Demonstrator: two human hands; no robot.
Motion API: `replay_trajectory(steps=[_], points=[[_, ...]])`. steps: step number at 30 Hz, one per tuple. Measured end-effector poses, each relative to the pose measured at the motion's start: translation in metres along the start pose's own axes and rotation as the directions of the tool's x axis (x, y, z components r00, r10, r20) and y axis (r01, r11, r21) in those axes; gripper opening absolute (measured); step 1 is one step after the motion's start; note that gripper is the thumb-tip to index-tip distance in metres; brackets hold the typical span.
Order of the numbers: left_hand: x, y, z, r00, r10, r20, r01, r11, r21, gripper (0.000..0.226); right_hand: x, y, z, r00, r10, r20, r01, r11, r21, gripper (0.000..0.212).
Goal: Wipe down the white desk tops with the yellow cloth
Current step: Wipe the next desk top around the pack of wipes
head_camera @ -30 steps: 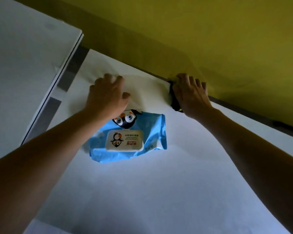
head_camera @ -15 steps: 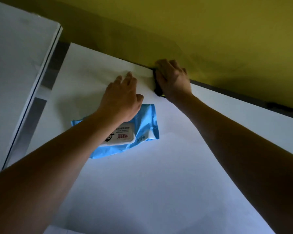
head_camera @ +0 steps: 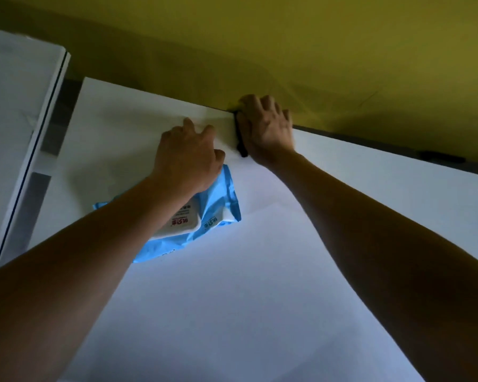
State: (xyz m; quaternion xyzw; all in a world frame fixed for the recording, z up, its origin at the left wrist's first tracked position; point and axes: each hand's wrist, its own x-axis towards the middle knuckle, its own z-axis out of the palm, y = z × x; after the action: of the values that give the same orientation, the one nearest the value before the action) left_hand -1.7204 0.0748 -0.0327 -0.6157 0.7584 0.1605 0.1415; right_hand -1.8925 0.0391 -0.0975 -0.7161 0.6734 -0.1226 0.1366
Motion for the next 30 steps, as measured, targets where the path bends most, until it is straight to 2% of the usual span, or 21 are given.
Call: replay_trajectory(steps=[3, 7, 10, 12, 16, 18, 20, 22, 24, 27, 30], points=[[-0.011, 0.034, -0.002, 0.988, 0.088, -0.130, -0.089, 0.996, -0.002, 0.028, 0.006, -0.003, 0.002, 0.999, -0.043, 0.026, 0.042, 0.999, 0.029, 0.038], [-0.034, 0.085, 0.015, 0.980, 0.139, -0.142, -0.119, 0.982, 0.145, 0.055, 0.004, 0.019, -0.004, 0.998, -0.043, 0.056, 0.040, 0.998, 0.051, 0.039], [-0.042, 0.105, 0.037, 0.959, 0.192, -0.209, -0.156, 0.972, 0.176, 0.058, -0.012, 0.056, -0.019, 0.999, -0.032, 0.025, 0.031, 0.999, 0.027, 0.037], [-0.050, 0.121, 0.062, 0.930, 0.228, -0.288, -0.199, 0.972, 0.127, 0.054, -0.028, 0.092, -0.031, 1.000, -0.016, 0.019, 0.016, 1.000, 0.007, 0.037], [-0.074, 0.150, 0.102, 0.941, 0.166, -0.295, -0.185, 0.982, -0.037, 0.071, -0.052, 0.145, -0.055, 0.998, -0.005, 0.066, 0.005, 1.000, 0.004, 0.042], [-0.077, 0.153, 0.113, 0.932, 0.132, -0.337, -0.169, 0.982, -0.083, 0.076, -0.054, 0.158, -0.064, 0.990, -0.047, 0.133, 0.041, 0.998, 0.048, 0.046], [-0.075, 0.154, 0.119, 0.917, 0.123, -0.379, -0.176, 0.978, -0.111, 0.078, -0.051, 0.167, -0.073, 0.964, -0.057, 0.259, 0.014, 0.986, 0.165, 0.054], [-0.071, 0.154, 0.122, 0.911, 0.111, -0.398, -0.173, 0.977, -0.123, 0.079, -0.045, 0.173, -0.082, 0.929, -0.046, 0.366, -0.063, 0.958, 0.279, 0.071], [-0.071, 0.155, 0.123, 0.905, 0.097, -0.414, -0.165, 0.977, -0.131, 0.078, -0.042, 0.174, -0.083, 0.912, -0.070, 0.404, -0.057, 0.954, 0.295, 0.080], [-0.071, 0.154, 0.126, 0.901, 0.080, -0.426, -0.145, 0.982, -0.121, 0.078, -0.034, 0.155, -0.071, 0.929, -0.123, 0.350, 0.055, 0.979, 0.198, 0.067], [-0.071, 0.154, 0.127, 0.896, 0.060, -0.441, -0.128, 0.984, -0.127, 0.079, -0.009, 0.096, -0.046, 0.935, -0.164, 0.313, 0.124, 0.982, 0.143, 0.057]])
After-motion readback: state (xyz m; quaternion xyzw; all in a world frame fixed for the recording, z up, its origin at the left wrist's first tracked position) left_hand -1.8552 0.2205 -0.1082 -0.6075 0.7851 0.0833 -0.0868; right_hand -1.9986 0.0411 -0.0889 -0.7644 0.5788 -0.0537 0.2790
